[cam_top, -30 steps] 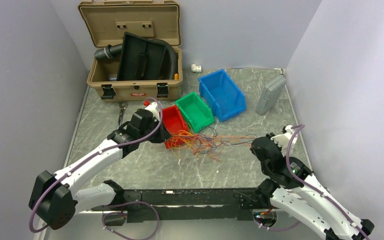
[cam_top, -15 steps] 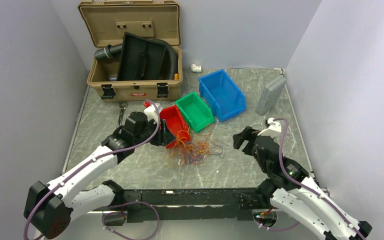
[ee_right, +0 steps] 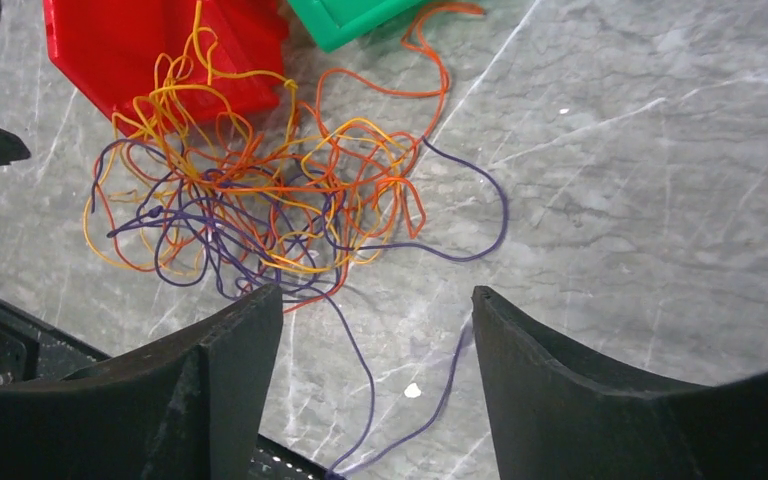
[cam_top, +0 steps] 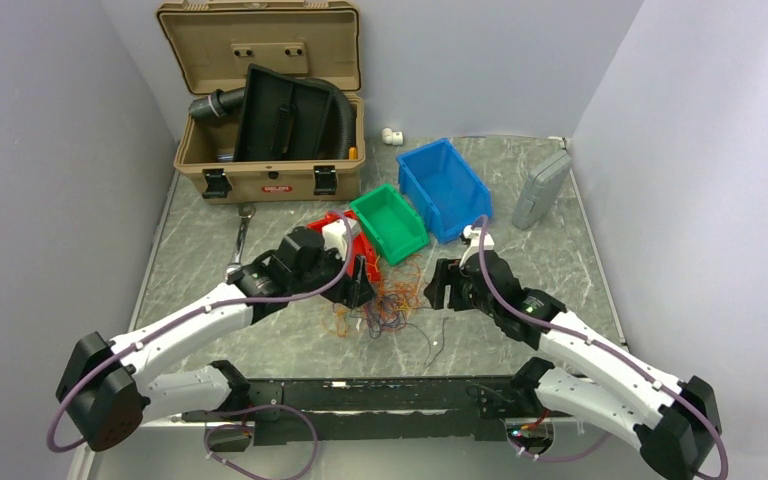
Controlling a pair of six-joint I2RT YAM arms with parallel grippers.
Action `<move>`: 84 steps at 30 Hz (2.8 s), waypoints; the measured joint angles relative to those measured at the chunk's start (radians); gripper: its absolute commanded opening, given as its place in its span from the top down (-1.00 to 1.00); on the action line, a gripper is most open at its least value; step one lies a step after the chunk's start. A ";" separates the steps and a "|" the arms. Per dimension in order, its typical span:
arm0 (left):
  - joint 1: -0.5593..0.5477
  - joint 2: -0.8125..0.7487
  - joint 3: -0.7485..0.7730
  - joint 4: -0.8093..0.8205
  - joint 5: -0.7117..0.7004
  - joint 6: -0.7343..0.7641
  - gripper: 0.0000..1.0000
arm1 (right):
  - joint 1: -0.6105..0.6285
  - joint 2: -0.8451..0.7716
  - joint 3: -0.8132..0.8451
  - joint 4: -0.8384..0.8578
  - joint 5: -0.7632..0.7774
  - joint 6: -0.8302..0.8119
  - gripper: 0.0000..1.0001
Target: Untangle the cables
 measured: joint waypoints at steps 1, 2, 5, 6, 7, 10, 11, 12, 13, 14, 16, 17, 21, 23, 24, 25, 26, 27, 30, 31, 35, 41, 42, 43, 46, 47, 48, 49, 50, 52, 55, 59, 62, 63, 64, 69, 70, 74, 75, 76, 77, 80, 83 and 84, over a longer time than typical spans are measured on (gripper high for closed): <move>-0.009 0.017 0.005 -0.002 -0.003 0.002 -0.50 | 0.000 0.013 -0.002 0.009 -0.009 -0.001 -0.36; -0.015 0.029 0.009 -0.003 -0.007 0.003 -0.50 | 0.000 0.027 -0.006 0.022 -0.015 -0.001 -0.36; -0.028 0.058 0.018 -0.013 -0.010 0.003 -0.50 | 0.000 0.065 -0.017 0.049 -0.037 -0.002 -0.43; -0.030 0.066 0.024 -0.019 -0.013 0.004 -0.50 | 0.000 0.078 -0.019 0.053 -0.045 -0.001 -0.45; -0.032 0.072 0.029 -0.022 -0.014 0.006 -0.50 | 0.000 0.089 -0.021 0.056 -0.049 0.000 -0.50; -0.035 0.089 0.045 -0.025 -0.018 0.010 -0.50 | 0.000 0.108 -0.030 0.055 -0.063 0.013 -0.62; -0.037 0.094 0.050 -0.025 -0.018 0.010 -0.50 | 0.000 0.109 -0.034 0.051 -0.066 0.019 -0.62; -0.039 0.098 0.053 -0.025 -0.018 0.011 -0.50 | 0.000 0.109 -0.039 0.046 -0.067 0.027 -0.60; -0.041 0.101 0.055 -0.026 -0.020 0.010 -0.50 | 0.000 0.107 -0.047 0.042 -0.071 0.035 -0.57; -0.043 0.102 0.056 -0.025 -0.021 0.011 -0.50 | 0.000 0.105 -0.053 0.038 -0.078 0.039 -0.55; -0.046 0.105 0.056 -0.026 -0.025 0.010 -0.50 | 0.001 0.102 -0.066 0.033 -0.116 0.036 -0.52; -0.047 0.106 0.056 -0.026 -0.027 0.010 -0.50 | 0.003 0.104 -0.069 0.031 -0.131 0.033 -0.52; -0.047 0.108 0.056 -0.025 -0.037 0.010 -0.50 | 0.030 0.145 -0.072 0.029 -0.187 0.011 -0.47; -0.047 0.116 0.058 -0.025 -0.039 0.010 -0.50 | 0.042 0.192 -0.072 0.034 -0.201 0.004 -0.46; -0.047 0.120 0.060 -0.026 -0.040 0.010 -0.50 | 0.048 0.215 -0.072 0.037 -0.201 0.002 -0.46; -0.047 0.124 0.061 -0.028 -0.041 0.010 -0.50 | 0.057 0.242 -0.071 0.039 -0.201 0.001 -0.45; -0.047 0.125 0.061 -0.029 -0.043 0.010 -0.50 | 0.068 0.272 -0.071 0.043 -0.196 0.000 -0.44; -0.047 0.125 0.061 -0.031 -0.043 0.010 -0.50 | 0.083 0.304 -0.070 0.046 -0.190 -0.002 -0.38; -0.047 0.125 0.061 -0.031 -0.045 0.011 -0.51 | 0.141 0.379 -0.047 0.056 -0.162 -0.013 -0.09; -0.047 0.125 0.061 -0.033 -0.046 0.011 -0.51 | 0.165 0.407 -0.029 0.068 -0.152 -0.014 0.09; -0.047 0.126 0.061 -0.037 -0.051 0.010 -0.53 | 0.224 0.477 -0.002 0.107 -0.127 -0.023 1.00; -0.047 0.201 0.072 -0.040 -0.053 0.010 -0.57 | 0.240 0.398 -0.001 0.085 -0.064 -0.013 1.00; -0.047 0.224 0.076 -0.040 -0.053 0.010 -0.58 | 0.241 0.349 -0.001 0.079 -0.051 -0.014 1.00; -0.047 0.245 0.079 -0.040 -0.052 0.010 -0.58 | 0.241 0.297 -0.001 0.076 -0.039 -0.014 1.00; -0.051 0.316 0.102 -0.043 -0.050 0.011 -0.45 | 0.240 0.169 0.008 0.061 -0.017 -0.016 1.00; -0.054 0.340 0.114 -0.045 -0.050 0.011 -0.24 | 0.240 0.143 0.018 0.047 -0.016 -0.019 1.00; -0.058 0.367 0.130 -0.046 -0.050 0.011 0.04 | 0.240 0.127 0.032 0.031 -0.015 -0.021 1.00; -0.064 0.392 0.146 -0.046 -0.049 0.011 0.31 | 0.240 0.120 0.050 0.012 -0.014 -0.024 1.00; -0.069 0.417 0.163 -0.045 -0.048 0.010 0.53 | 0.240 0.119 0.070 -0.009 -0.011 -0.025 1.00; -0.078 0.463 0.190 -0.044 -0.049 0.010 1.00 | 0.240 0.113 0.111 -0.052 0.001 -0.025 1.00; -0.083 0.499 0.204 -0.051 -0.070 0.005 1.00 | 0.240 0.048 0.161 -0.126 0.045 -0.024 1.00; -0.084 0.491 0.201 -0.077 -0.120 -0.005 1.00 | 0.240 -0.070 0.254 -0.223 0.139 -0.024 1.00; -0.084 0.460 0.180 -0.090 -0.152 -0.012 1.00 | 0.238 -0.128 0.369 -0.300 0.241 -0.035 1.00; -0.084 0.448 0.172 -0.095 -0.160 -0.014 1.00 | 0.238 -0.138 0.410 -0.323 0.278 -0.042 1.00; -0.084 0.436 0.164 -0.098 -0.169 -0.016 1.00 | 0.237 -0.146 0.454 -0.350 0.318 -0.048 1.00; -0.084 0.398 0.119 -0.106 -0.193 -0.026 1.00 | 0.236 -0.172 0.647 -0.431 0.483 -0.098 1.00; -0.084 0.393 0.108 -0.108 -0.200 -0.028 1.00 | 0.236 -0.175 0.671 -0.433 0.504 -0.107 1.00; -0.084 0.361 0.068 -0.132 -0.219 -0.043 1.00 | 0.236 -0.171 0.749 -0.439 0.595 -0.158 1.00; -0.084 0.346 0.060 -0.138 -0.224 -0.044 1.00 | 0.235 -0.164 0.763 -0.440 0.614 -0.169 1.00; -0.084 0.330 0.055 -0.150 -0.228 -0.047 1.00 | 0.235 -0.152 0.781 -0.443 0.632 -0.183 1.00; -0.084 0.317 0.052 -0.157 -0.229 -0.048 1.00 | 0.235 -0.141 0.795 -0.442 0.644 -0.193 1.00; -0.084 0.268 0.032 -0.169 -0.232 -0.051 1.00 | 0.235 -0.092 0.850 -0.438 0.669 -0.235 1.00; -0.084 0.207 -0.002 -0.192 -0.243 -0.053 1.00 | 0.235 -0.045 0.890 -0.421 0.684 -0.275 1.00; -0.084 0.183 -0.011 -0.203 -0.248 -0.054 1.00 | 0.235 -0.024 0.901 -0.409 0.691 -0.291 1.00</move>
